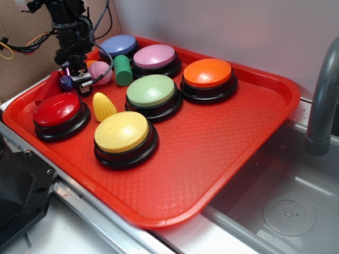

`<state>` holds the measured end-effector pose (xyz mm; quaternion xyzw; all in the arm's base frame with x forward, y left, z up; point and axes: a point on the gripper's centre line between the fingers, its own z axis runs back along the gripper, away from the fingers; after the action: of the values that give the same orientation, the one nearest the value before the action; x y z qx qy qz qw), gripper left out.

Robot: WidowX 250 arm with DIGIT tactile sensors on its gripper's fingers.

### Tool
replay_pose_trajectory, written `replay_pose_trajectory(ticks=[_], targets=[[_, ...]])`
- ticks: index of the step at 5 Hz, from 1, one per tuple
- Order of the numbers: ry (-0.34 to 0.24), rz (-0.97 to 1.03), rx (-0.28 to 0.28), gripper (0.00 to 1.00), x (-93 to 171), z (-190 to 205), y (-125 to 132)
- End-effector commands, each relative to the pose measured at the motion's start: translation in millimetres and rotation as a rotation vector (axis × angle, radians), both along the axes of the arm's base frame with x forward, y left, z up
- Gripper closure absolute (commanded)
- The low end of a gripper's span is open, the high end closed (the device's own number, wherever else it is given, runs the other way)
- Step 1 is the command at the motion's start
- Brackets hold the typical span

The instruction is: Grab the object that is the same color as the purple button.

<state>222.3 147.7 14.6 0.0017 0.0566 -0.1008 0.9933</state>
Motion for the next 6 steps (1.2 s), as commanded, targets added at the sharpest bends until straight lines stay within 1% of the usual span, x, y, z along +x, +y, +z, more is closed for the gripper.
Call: replay_pose_trajectory(ticks=[1, 2, 3, 4, 5, 6], targets=[[-0.008, 0.082, 0.016, 1.0, -11, 11, 21], [-0.017, 0.086, 0.016, 1.0, -13, 20, 22], [-0.009, 0.087, 0.013, 1.0, -10, 25, 20], [-0.013, 0.154, 0.021, 1.0, -6, 50, 14], [-0.055, 0.229, 0.012, 1.0, 2, 89, -8], [-0.11, 0.238, -0.027, 1.0, 11, 118, -49]])
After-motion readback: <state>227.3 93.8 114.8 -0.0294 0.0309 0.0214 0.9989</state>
